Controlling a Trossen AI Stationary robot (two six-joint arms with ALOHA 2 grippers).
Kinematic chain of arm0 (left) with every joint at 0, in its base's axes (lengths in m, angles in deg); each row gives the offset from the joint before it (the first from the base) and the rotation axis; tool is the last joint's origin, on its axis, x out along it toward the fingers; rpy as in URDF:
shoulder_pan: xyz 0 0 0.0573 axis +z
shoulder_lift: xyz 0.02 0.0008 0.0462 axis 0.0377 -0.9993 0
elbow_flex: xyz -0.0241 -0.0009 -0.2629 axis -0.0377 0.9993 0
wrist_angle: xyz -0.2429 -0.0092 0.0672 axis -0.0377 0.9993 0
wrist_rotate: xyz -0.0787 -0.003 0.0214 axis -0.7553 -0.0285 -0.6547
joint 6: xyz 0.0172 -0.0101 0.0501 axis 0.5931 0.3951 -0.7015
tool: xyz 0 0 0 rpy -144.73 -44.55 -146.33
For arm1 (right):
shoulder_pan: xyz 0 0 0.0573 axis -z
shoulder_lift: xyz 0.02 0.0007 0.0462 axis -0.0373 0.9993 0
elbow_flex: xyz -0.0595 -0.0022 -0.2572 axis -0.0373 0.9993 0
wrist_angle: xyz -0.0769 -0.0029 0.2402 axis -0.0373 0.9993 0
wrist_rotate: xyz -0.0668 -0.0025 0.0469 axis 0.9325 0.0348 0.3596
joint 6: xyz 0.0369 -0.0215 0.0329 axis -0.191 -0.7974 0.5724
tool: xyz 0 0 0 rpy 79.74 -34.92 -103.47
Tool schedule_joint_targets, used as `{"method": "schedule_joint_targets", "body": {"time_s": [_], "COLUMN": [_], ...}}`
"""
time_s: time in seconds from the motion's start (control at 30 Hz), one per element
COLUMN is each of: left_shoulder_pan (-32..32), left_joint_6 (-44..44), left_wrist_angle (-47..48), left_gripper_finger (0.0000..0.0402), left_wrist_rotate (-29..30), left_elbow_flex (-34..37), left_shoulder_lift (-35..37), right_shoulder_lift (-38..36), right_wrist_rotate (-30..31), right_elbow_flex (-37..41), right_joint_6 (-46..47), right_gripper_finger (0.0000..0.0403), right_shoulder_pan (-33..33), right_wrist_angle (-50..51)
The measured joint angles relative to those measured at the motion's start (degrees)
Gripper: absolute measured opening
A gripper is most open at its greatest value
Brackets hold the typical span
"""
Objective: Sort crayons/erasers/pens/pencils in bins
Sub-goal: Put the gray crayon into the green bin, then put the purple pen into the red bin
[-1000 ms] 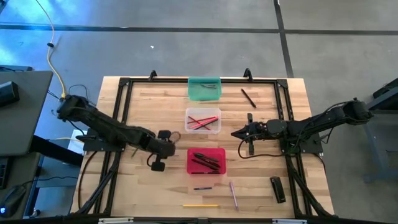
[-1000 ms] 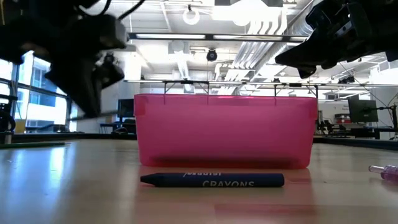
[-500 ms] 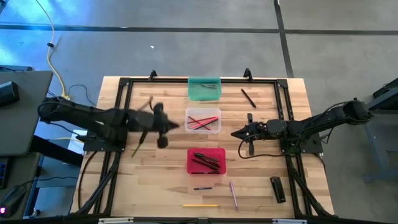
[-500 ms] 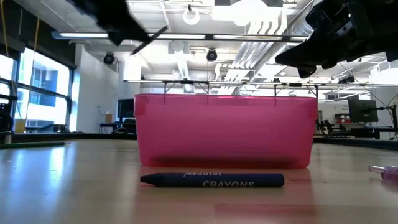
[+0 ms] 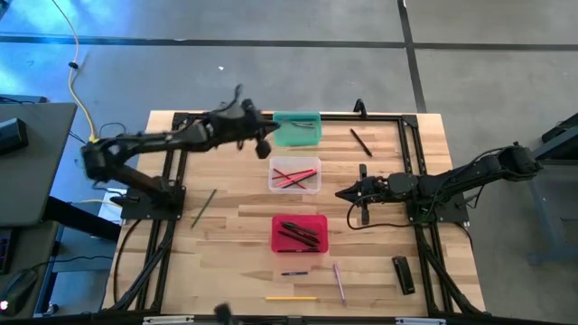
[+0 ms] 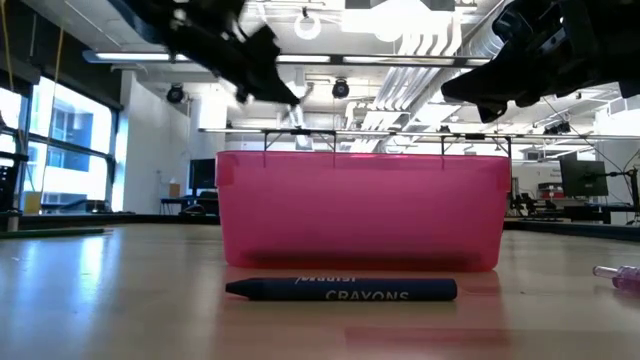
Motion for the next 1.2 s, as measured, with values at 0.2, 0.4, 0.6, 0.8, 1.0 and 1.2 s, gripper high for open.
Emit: {"method": "schedule_joint_targets", "body": {"time_s": [0.2, 0.4, 0.6, 0.8, 1.0, 1.2], "left_shoulder_pan": [5.9, 9.4, 9.5, 9.5, 9.7, 10.0], "left_joint_6": [-1.6, -1.9, -5.1, -5.7, -5.6, -6.9], "left_wrist_angle": [4.6, 14.7, 22.2, 25.0, 24.9, 25.6], "left_gripper_finger": [0.0001, 0.0001, 0.0001, 0.0008, 0.0048, 0.0073], "left_wrist_rotate": [-3.9, -9.0, -9.2, -9.3, -9.2, -8.5], "left_elbow_flex": [-12.5, -25.2, -33.9, -37.5, -37.7, -37.7], "left_shoulder_lift": [-16.1, -30.1, -38.6, -42.6, -42.9, -41.6], "right_shoulder_lift": [0.0, 0.0, 0.0, 0.0, 0.0, 0.0], "right_wrist_rotate": [0.0, 0.0, 0.0, 0.1, 0.1, 0.1], "right_elbow_flex": [0.0, 0.0, 0.0, 0.0, 0.0, 0.0], "right_joint_6": [0.0, 0.0, 0.0, -0.2, -0.2, -0.2], "right_gripper_finger": [0.0000, 0.0000, 0.0000, 0.0000, 0.0000, 0.0000], "right_shoulder_pan": [0.0, 0.0, 0.0, 0.0, 0.0, 0.0], "right_wrist_angle": [-0.4, -0.4, -0.4, -0.4, -0.4, -0.4]}}
